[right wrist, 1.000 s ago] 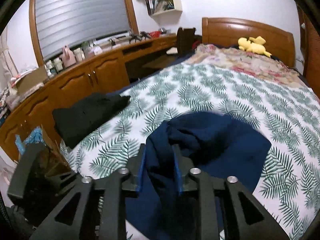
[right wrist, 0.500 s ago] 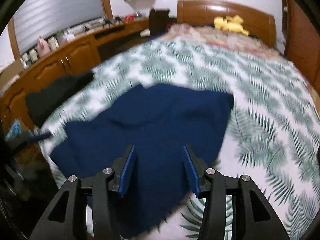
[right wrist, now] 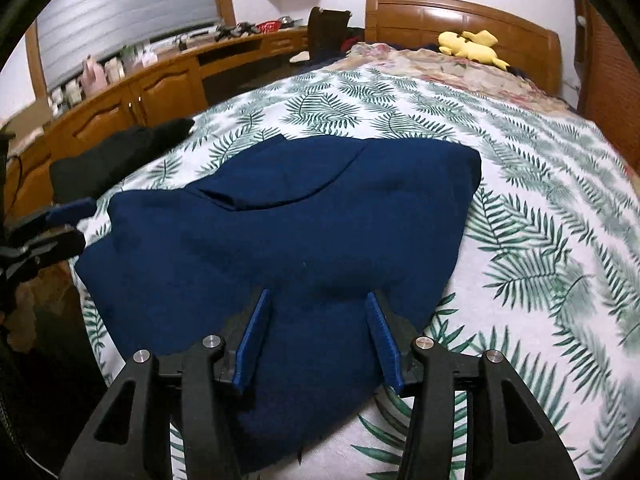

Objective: Fold large clothes

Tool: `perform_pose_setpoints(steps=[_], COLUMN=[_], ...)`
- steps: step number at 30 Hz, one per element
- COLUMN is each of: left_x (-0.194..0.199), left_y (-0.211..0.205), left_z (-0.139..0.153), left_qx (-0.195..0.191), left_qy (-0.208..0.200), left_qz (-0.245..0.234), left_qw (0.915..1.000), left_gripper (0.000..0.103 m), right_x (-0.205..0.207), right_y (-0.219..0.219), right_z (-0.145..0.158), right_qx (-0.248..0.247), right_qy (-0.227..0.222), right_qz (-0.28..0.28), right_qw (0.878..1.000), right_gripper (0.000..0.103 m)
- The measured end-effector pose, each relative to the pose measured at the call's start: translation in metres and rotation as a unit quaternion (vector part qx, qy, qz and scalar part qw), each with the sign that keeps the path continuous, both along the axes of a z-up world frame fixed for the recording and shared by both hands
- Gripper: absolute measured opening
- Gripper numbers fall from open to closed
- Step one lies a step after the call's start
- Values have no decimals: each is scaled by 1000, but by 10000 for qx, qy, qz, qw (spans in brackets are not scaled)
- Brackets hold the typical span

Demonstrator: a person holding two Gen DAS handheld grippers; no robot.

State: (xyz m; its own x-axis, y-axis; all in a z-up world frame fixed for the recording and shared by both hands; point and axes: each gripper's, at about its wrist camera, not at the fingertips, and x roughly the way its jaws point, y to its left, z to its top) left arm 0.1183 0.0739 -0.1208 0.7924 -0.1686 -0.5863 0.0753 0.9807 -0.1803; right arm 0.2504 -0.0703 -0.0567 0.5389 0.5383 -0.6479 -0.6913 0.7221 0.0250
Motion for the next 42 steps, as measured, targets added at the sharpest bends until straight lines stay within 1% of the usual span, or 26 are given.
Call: perform_pose_setpoints(steps=[3,5,9,13,15,17,19,20,21,22,24,25,27,31,33,35,37,40,42], left_x=[4,10,26,35,40,43,46,46,44,40,29,23,7,-21,-26,-25,-22,-20,-16], left_y=[-4,-6,-10,-14,-13,-12,-13,-14,-15,-17,-22,-23,-23,-11,-1,11,17,16,17], left_z=[8,10,9,6,2,-3,-7,-7,-6,-3,6,12,21,28,21,6,-9,-18,-21], left_qx=[46,109,260,432,441,326,298,292,244,242,393,439,413,424,462,421,416,410,372], left_qy=[-61,2,330,518,626,757,872,874,856,812,619,526,361,145,235,452,628,666,696], left_qz=[-32,10,157,184,183,135,74,24,-44,-57,2,53,139,430,573,704,738,767,797], left_qw=[10000,9999,9990,9976,9969,9965,9957,9957,9960,9964,9973,9976,9984,9981,9970,9956,9944,9940,9937], left_gripper=[66,62,61,61,61,50,31,26,16,12,8,7,7,6,6,6,6,6,6], right_x=[2,4,7,1,-3,-4,-4,-4,-4,-4,-6,-8,-14,-28,-33,-37,-39,-37,-31], right_y=[0,-3,-11,-12,-14,-16,-18,-20,-21,-22,-23,-23,-22,-22,-23,-21,-19,-15,-5], right_z=[-2,-3,1,10,13,13,11,10,10,10,13,13,16,22,21,19,16,7,-5], right_qx=[24,66,80,37,97,121,118,126,132,146,194,168,173,315,381,378,352,236,25], right_qy=[24,40,122,-14,-60,-81,-73,-59,-37,-16,-16,-24,-62,-176,-161,-131,-117,-29,189], right_qz=[19,66,116,163,228,259,252,249,250,259,296,299,336,550,652,769,852,906,962], right_qw=[10000,9999,9998,9999,9997,9996,9996,9996,9996,9996,9994,9994,9993,9978,9970,9962,9957,9956,9952], right_gripper=[53,56,57,57,57,57,57,57,57,57,57,57,57,57,57,57,57,57,57])
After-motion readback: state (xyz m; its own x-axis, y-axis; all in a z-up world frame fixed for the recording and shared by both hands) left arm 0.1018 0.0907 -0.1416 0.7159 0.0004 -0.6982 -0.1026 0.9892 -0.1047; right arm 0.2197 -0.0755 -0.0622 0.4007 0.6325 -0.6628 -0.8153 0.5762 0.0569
